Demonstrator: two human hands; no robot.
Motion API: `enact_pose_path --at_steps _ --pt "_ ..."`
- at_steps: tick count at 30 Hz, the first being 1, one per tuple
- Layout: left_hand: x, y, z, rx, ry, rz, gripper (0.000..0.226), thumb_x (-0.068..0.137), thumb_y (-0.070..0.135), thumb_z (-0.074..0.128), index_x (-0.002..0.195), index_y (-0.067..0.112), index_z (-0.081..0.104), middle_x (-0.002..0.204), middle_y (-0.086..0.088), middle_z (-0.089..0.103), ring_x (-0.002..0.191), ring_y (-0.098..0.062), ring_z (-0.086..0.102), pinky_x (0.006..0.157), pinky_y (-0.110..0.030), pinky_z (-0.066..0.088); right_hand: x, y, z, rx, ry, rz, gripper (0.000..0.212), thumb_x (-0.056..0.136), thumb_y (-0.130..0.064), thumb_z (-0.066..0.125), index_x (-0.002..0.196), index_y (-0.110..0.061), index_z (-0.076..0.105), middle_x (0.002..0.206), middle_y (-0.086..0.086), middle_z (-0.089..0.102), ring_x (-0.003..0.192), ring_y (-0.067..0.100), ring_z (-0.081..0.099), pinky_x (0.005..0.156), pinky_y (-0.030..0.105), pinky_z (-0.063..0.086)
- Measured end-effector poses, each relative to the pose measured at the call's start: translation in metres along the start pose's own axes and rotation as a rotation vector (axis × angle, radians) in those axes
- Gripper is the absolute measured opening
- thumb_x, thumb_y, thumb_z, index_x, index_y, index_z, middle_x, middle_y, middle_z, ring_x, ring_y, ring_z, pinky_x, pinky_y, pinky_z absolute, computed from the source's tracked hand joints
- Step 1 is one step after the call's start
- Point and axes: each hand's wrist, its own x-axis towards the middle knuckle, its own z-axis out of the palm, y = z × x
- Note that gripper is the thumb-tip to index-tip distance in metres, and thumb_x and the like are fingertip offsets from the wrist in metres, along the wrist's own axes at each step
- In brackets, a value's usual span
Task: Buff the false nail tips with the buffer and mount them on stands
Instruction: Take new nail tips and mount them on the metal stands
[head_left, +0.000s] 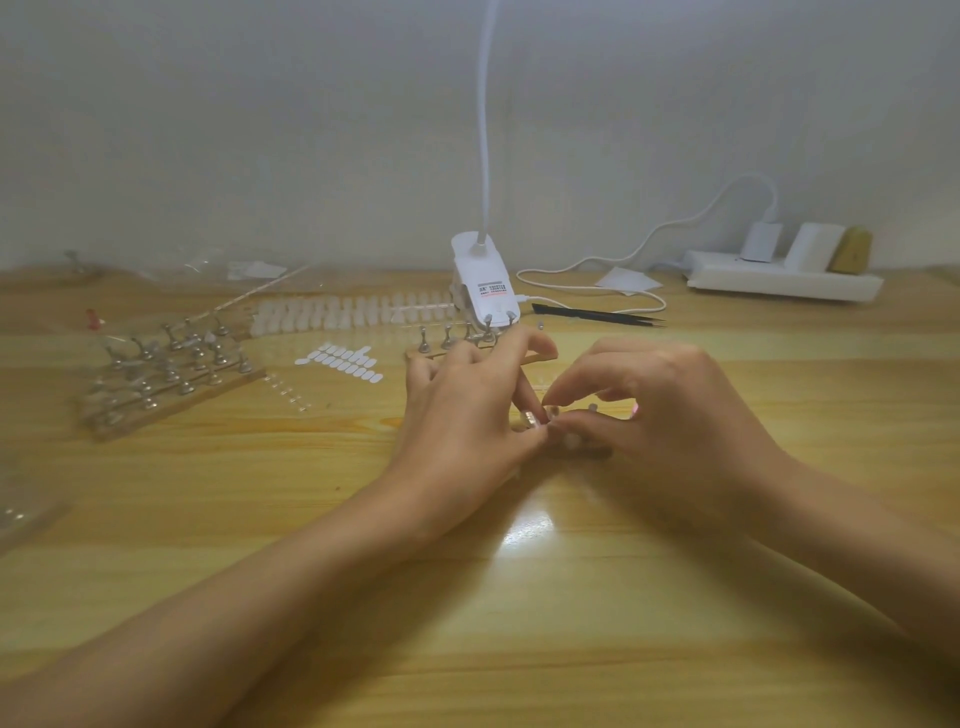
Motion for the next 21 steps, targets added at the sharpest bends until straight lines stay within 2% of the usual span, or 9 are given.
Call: enact_pose_path --at_steps 6,10,14,18,19,21 --pt "0.000 0.000 0.000 0.006 0.011 0.003 0.048 0.081 0.038 0.069 0.122 0.042 0.045 0.076 0.023 0.064 0.103 -0.004 0.047 0.094 -0.033 0.021 0.002 0.000 0.000 -0.015 -0.026 0.039 0.007 0.080 -0.029 0.082 0.083 -0.029 0.076 0.085 -0.017 0.068 0.081 0.009 0.062 0.074 0.044 0.054" --pt "-0.001 0.002 -0.001 -0.004 -0.009 0.009 0.050 0.074 0.051 0.057 0.122 0.042 0.045 0.076 0.024 0.064 0.102 -0.003 0.046 0.088 -0.030 0.019 -0.001 0.000 0.003 -0.011 0.016 0.084 0.008 0.078 -0.036 0.080 0.081 -0.033 0.073 0.082 -0.020 0.067 0.083 0.009 0.061 0.076 0.043 0.053" --pt "-0.001 0.003 -0.001 0.006 -0.012 0.014 0.051 0.075 0.056 0.055 0.123 0.042 0.045 0.075 0.024 0.064 0.103 -0.004 0.046 0.093 -0.032 0.021 -0.001 0.002 0.004 -0.020 -0.006 0.085 0.008 0.078 -0.038 0.079 0.079 -0.033 0.073 0.082 -0.021 0.066 0.092 0.006 0.055 0.079 0.038 0.047" --pt "-0.001 0.001 -0.001 0.024 0.005 0.018 0.051 0.081 0.041 0.072 0.123 0.043 0.044 0.078 0.025 0.064 0.102 -0.002 0.044 0.098 -0.036 0.025 0.003 0.006 -0.002 0.313 0.025 0.170 0.004 0.083 -0.028 0.076 0.084 -0.025 0.078 0.087 -0.020 0.073 0.096 -0.002 0.060 0.078 0.011 0.039" --pt "-0.001 0.000 -0.001 0.027 0.006 0.020 0.052 0.080 0.039 0.073 0.123 0.043 0.044 0.078 0.026 0.064 0.101 -0.002 0.043 0.098 -0.036 0.025 0.003 0.008 -0.003 0.381 0.046 0.180 0.010 0.088 -0.028 0.071 0.086 -0.023 0.079 0.089 -0.019 0.073 0.095 -0.004 0.061 0.076 0.010 0.040" --pt "-0.001 0.000 -0.001 0.029 0.008 0.021 0.053 0.081 0.038 0.074 0.123 0.043 0.043 0.079 0.027 0.064 0.101 -0.001 0.043 0.098 -0.035 0.024 0.000 0.011 -0.002 0.394 0.085 0.118 0.026 0.099 -0.032 0.058 0.088 -0.021 0.079 0.093 -0.017 0.075 0.100 -0.002 0.060 0.078 0.021 0.043"
